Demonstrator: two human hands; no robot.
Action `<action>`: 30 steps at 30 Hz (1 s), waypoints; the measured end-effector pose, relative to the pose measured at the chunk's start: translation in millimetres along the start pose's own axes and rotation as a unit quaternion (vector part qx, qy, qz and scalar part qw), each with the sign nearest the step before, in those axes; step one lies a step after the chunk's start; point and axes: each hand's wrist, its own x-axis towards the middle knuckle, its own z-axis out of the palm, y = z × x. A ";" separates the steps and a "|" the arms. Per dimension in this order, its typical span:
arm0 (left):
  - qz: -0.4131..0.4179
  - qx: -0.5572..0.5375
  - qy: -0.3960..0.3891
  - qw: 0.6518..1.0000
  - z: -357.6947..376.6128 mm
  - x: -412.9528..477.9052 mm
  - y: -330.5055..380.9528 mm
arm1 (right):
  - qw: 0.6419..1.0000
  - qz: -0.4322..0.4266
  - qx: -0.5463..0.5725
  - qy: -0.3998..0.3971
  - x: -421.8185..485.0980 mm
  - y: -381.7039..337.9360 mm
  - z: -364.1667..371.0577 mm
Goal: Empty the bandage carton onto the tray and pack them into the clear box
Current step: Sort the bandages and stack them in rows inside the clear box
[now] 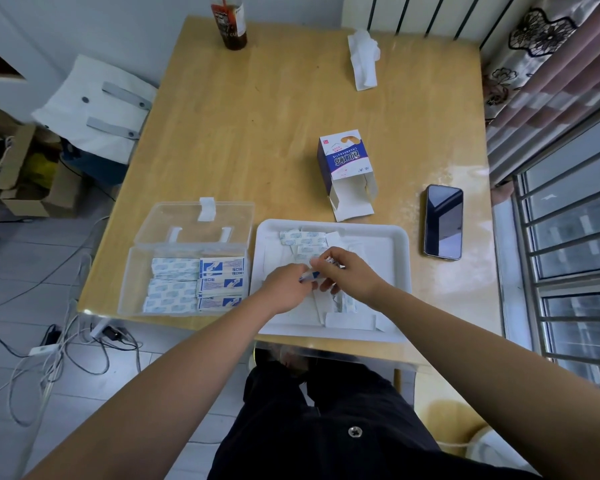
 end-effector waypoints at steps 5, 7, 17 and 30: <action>-0.024 -0.123 0.014 0.992 0.9 3.0 0.7 | 0.997 -0.006 -0.017 0.070 7.4 -4.8 4.4; -0.062 -0.278 0.042 0.958 -0.2 2.9 1.9 | 0.995 -0.002 -0.001 0.102 9.2 -7.2 4.9; -0.033 -0.310 0.104 0.945 -7.3 -5.3 4.8 | 0.997 -0.019 0.052 0.048 3.3 -17.1 15.9; 0.047 -0.162 0.295 0.941 -67.8 -43.7 -53.6 | 0.995 -0.074 0.035 0.058 14.4 -54.7 64.3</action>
